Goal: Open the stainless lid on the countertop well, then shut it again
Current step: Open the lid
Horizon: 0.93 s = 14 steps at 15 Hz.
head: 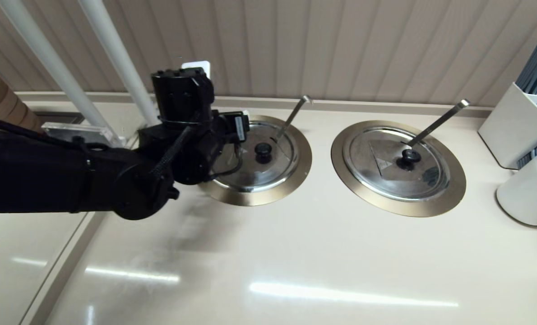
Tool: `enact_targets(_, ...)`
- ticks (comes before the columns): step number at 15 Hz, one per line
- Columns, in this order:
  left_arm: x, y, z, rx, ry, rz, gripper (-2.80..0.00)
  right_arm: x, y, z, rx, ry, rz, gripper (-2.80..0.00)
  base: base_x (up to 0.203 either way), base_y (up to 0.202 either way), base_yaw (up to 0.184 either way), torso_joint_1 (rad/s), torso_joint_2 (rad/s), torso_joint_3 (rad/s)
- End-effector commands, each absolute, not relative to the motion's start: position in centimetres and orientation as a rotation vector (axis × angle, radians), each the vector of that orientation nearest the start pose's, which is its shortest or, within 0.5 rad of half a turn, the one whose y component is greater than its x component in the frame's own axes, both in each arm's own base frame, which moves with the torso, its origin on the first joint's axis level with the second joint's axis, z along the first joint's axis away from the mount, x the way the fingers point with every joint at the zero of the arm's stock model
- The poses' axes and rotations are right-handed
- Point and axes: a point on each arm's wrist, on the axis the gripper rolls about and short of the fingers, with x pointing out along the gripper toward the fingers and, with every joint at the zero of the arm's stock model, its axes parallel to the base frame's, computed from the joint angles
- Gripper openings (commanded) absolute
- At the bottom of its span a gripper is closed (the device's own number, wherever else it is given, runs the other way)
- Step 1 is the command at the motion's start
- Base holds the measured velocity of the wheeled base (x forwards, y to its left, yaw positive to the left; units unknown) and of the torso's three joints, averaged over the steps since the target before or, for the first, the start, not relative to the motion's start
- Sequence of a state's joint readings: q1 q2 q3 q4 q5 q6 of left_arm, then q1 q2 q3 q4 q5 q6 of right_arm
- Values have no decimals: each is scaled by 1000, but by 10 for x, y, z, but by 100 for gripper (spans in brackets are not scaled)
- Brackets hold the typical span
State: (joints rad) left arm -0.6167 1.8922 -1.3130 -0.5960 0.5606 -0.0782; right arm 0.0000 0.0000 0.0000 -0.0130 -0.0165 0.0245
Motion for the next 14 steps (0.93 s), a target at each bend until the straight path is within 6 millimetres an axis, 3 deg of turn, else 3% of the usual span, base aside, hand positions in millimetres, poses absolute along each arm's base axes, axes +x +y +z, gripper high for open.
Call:
enact_targets(1, 332, -231, 233, -58, 1, -63, 0, -22, 0, 76, 25, -9, -17, -280, 0, 0, 0, 0, 0, 0)
enact_targets(5, 344, -251, 208, -55, -107, -79, 0, -22, 0, 76, 25, -9, -17, -280, 0, 0, 0, 0, 0, 0)
enact_targets(8, 345, -252, 189, -80, -122, -121, 0, -22, 0, 76, 25, -9, -17, -280, 0, 0, 0, 0, 0, 0)
enact_targets(14, 367, -246, 158, -141, -79, -241, 0, -22, 0, 76, 25, -9, -17, -280, 0, 0, 0, 0, 0, 0)
